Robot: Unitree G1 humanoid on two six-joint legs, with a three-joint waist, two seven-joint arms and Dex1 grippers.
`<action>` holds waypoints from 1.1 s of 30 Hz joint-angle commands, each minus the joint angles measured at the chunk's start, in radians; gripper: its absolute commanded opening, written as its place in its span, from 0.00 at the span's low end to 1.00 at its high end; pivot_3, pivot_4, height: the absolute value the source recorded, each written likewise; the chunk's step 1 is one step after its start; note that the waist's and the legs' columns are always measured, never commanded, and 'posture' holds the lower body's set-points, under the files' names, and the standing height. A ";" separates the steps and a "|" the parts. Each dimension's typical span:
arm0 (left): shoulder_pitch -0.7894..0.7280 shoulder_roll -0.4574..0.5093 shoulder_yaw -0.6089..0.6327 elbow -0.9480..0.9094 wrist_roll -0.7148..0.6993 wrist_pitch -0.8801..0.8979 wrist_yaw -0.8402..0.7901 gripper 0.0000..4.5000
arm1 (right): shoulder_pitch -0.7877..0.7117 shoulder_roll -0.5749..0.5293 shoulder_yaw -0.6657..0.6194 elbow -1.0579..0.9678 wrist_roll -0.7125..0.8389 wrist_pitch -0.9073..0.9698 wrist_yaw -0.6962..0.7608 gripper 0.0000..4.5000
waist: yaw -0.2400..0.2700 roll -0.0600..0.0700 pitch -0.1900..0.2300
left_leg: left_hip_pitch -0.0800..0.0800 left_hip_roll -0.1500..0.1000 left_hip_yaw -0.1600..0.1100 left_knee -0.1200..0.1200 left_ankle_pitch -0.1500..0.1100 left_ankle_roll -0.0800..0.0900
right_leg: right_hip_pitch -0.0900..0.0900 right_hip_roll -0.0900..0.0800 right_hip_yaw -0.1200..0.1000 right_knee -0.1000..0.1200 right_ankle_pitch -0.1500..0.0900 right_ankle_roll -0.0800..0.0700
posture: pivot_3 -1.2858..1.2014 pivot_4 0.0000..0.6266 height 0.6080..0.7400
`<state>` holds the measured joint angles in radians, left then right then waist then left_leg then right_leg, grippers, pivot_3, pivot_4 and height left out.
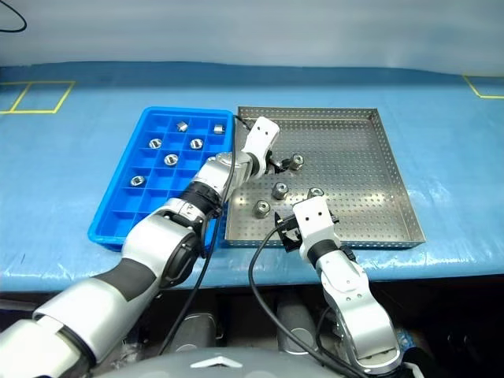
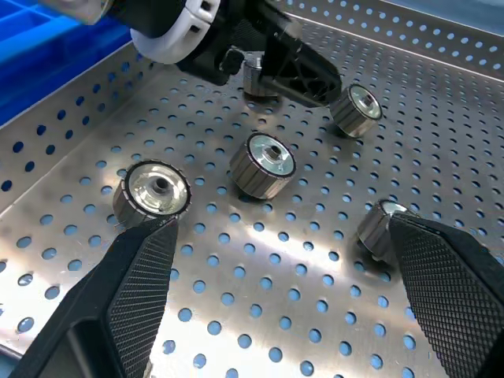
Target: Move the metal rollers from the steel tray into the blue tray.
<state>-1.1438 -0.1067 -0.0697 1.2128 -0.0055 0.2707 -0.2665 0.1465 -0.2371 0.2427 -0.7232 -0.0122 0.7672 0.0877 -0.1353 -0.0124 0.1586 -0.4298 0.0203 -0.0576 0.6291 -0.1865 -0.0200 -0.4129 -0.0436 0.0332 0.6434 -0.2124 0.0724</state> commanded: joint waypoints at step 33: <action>0.000 0.024 0.172 0.068 -0.031 -0.081 0.140 0.99 | 0.009 0.027 -0.016 -0.055 -0.026 -0.012 -0.001 1.00 | -0.069 0.000 0.000 | 0.001 0.000 0.000 0.000 0.000 0.000 | 0.000 0.000 0.000 0.001 0.000 0.001 | 0.41 0.24 1.00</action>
<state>-1.1338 -0.0923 0.0792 1.3173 -0.0143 0.2102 -0.1201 0.1644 -0.2155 0.2367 -0.7511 -0.0331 0.7684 0.0875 -0.2044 -0.0123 0.1585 -0.4290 0.0203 -0.0576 0.6290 -0.1866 -0.0203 -0.4126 -0.0437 0.0336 0.6439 -0.2120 0.0733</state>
